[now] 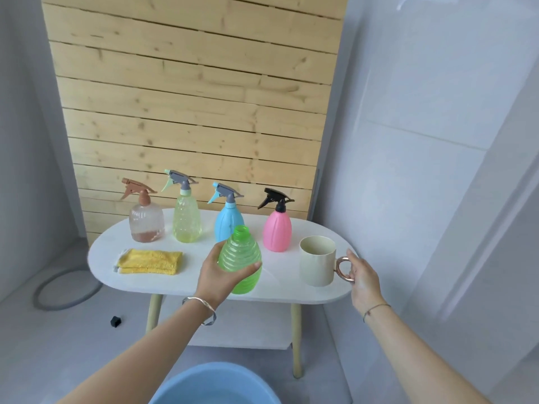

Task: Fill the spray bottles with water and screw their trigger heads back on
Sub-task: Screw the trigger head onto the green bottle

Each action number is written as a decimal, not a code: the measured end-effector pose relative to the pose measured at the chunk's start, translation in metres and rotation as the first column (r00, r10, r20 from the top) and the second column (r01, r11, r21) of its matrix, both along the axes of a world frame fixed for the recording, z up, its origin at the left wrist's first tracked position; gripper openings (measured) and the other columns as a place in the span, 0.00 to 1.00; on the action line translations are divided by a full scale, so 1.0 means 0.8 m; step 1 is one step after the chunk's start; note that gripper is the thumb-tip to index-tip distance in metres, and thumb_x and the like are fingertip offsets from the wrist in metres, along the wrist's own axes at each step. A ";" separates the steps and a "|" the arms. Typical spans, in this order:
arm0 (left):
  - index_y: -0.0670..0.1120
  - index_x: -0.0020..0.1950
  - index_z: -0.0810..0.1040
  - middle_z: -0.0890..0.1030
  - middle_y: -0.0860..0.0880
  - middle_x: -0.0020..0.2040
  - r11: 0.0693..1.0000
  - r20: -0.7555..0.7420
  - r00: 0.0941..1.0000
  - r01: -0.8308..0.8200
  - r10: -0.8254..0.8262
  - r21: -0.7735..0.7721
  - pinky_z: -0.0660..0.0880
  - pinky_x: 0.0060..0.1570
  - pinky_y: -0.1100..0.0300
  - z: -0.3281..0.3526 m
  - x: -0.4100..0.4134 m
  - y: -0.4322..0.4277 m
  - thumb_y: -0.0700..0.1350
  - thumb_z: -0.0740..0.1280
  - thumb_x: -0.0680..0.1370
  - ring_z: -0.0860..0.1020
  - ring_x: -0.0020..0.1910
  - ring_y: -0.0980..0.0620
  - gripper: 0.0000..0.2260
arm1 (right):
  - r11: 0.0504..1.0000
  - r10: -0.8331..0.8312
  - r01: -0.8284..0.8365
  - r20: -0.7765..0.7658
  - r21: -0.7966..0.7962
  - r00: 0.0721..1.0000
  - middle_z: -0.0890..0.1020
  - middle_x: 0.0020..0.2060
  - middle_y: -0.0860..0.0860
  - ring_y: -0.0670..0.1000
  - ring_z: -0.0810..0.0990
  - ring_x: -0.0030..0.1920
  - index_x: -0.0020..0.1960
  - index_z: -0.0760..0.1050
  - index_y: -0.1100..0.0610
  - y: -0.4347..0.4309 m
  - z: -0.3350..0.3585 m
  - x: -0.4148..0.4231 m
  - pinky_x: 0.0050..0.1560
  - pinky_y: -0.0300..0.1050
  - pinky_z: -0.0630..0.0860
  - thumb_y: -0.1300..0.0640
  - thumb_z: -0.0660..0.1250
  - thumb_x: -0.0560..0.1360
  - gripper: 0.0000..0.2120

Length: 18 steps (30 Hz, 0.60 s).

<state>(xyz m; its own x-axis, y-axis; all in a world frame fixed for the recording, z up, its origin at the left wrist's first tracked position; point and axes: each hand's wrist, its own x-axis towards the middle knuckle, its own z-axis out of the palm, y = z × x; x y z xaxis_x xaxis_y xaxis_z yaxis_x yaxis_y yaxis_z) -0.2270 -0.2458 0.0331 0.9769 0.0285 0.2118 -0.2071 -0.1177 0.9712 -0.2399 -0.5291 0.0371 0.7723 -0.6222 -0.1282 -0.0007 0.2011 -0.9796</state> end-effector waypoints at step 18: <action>0.52 0.57 0.77 0.83 0.55 0.49 1.000 -0.060 0.998 0.020 -0.021 -0.014 0.76 0.50 0.62 -0.034 0.058 -0.028 0.59 0.81 0.53 0.80 0.47 0.62 0.35 | 0.980 0.104 -0.126 -0.143 -0.154 0.984 0.71 0.32 0.51 0.51 0.68 0.37 0.33 0.69 0.58 -0.017 -0.077 0.068 0.38 0.40 0.64 0.49 0.67 0.76 0.17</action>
<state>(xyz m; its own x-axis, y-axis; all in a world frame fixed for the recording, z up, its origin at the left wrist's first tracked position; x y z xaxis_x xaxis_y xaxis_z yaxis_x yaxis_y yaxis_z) -0.1804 -0.2683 0.0063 0.9882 0.0106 0.1527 -0.1508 -0.1011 0.9834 -0.1856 -0.5426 -0.0242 0.8224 -0.5516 -0.1396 -0.1474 0.0305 -0.9886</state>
